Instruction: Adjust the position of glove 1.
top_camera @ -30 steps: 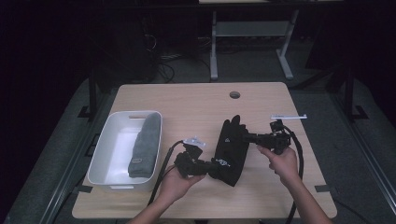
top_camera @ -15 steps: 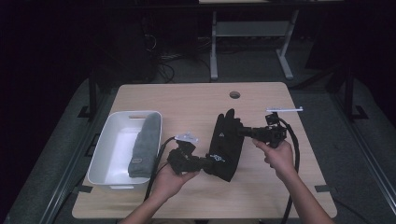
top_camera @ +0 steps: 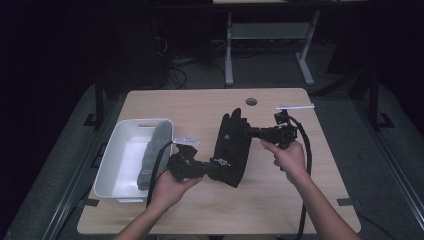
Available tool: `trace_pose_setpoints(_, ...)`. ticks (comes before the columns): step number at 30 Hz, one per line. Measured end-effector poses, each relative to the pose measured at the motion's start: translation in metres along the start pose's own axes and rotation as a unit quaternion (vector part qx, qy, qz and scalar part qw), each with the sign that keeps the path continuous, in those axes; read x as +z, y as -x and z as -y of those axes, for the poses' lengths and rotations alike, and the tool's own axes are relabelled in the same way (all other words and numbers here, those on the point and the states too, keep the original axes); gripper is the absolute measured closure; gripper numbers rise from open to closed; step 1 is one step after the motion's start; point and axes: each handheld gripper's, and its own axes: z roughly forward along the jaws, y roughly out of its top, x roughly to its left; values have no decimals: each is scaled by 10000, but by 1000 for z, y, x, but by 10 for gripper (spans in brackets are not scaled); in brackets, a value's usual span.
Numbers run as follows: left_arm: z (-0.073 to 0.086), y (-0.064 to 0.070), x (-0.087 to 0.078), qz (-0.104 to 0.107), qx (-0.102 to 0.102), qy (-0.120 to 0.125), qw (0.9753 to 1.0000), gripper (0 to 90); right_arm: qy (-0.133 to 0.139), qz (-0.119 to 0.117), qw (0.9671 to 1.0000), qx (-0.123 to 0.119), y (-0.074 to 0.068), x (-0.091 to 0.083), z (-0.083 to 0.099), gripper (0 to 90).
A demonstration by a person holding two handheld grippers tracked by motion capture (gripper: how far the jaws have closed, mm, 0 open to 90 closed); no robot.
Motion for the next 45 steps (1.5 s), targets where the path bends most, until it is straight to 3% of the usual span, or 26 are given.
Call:
trace_pose_setpoints(26, 11, -31, -72, -368, -140, 298, 9988, 813, -157, -433, 9988, -170, -43, 65, -39, 733)
trace_pose_setpoints(45, 27, -52, -118, -703, -370, 442, 9959, 813, -265, -685, 9969, -295, -74, 115, -59, 732)
